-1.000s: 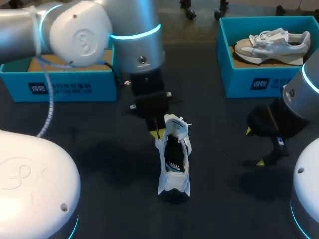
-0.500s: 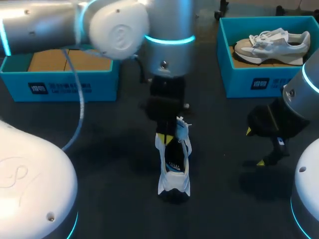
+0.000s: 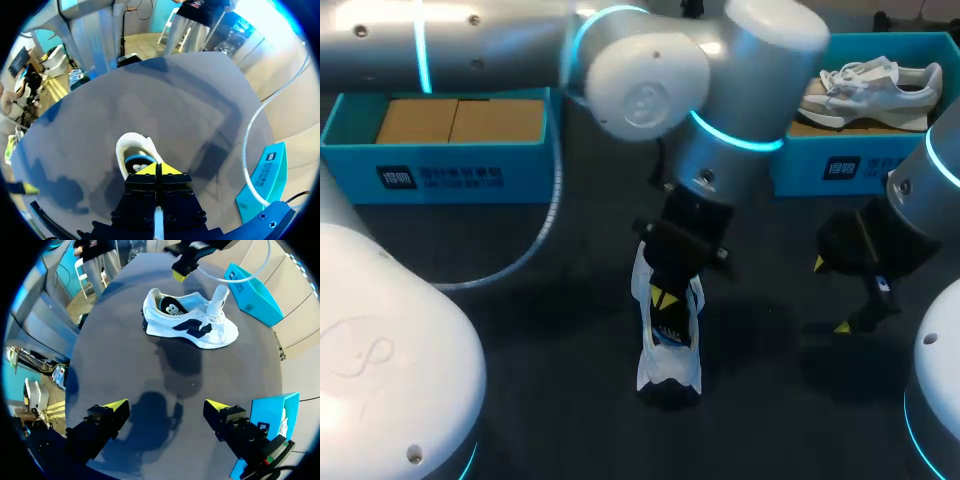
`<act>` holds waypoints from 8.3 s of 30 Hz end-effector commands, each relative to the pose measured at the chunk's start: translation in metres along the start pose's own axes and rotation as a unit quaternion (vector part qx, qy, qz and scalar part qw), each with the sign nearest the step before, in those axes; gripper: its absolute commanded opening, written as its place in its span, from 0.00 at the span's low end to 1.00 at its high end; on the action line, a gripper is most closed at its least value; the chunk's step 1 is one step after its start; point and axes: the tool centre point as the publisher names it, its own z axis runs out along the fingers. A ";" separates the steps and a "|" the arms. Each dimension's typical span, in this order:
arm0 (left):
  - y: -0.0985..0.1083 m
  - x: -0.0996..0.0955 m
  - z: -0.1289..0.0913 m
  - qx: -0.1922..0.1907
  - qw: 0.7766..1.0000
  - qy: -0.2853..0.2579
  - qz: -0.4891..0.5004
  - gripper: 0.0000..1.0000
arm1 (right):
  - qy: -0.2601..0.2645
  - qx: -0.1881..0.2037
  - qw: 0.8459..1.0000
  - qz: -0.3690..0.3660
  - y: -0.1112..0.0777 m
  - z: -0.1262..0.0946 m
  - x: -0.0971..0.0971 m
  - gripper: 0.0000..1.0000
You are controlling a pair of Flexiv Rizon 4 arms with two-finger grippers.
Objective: Take the shoe out of the shoebox, open the shoe tongue, remove and reinsert the insole, then place the shoe into the shoebox
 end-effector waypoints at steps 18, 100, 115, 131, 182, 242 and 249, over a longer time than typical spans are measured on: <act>0.010 -0.011 0.026 0.012 1.000 0.020 0.008 0.00 | -0.001 0.002 1.000 0.001 0.000 0.000 0.001 1.00; 0.050 -0.035 0.132 0.006 0.985 -0.045 -0.168 0.00 | 0.000 0.005 1.000 -0.014 -0.038 -0.010 0.005 1.00; 0.021 -0.037 0.091 -0.038 0.981 -0.092 -0.163 0.00 | 0.000 0.005 1.000 -0.014 -0.038 -0.010 0.005 1.00; 0.040 -0.048 0.123 -0.029 0.983 -0.061 -0.170 0.00 | 0.000 0.005 1.000 -0.014 -0.038 -0.010 0.005 1.00; 0.054 -0.007 0.066 -0.110 0.969 -0.077 -0.205 1.00 | 0.000 0.005 1.000 -0.014 -0.038 -0.010 0.005 1.00; 0.098 0.049 -0.036 -0.114 0.973 -0.101 -0.171 0.31 | 0.000 0.005 1.000 -0.014 -0.038 -0.010 0.005 1.00; 0.083 0.033 0.000 -0.094 0.978 -0.111 -0.149 0.22 | 0.000 0.005 1.000 -0.014 -0.038 -0.010 0.005 1.00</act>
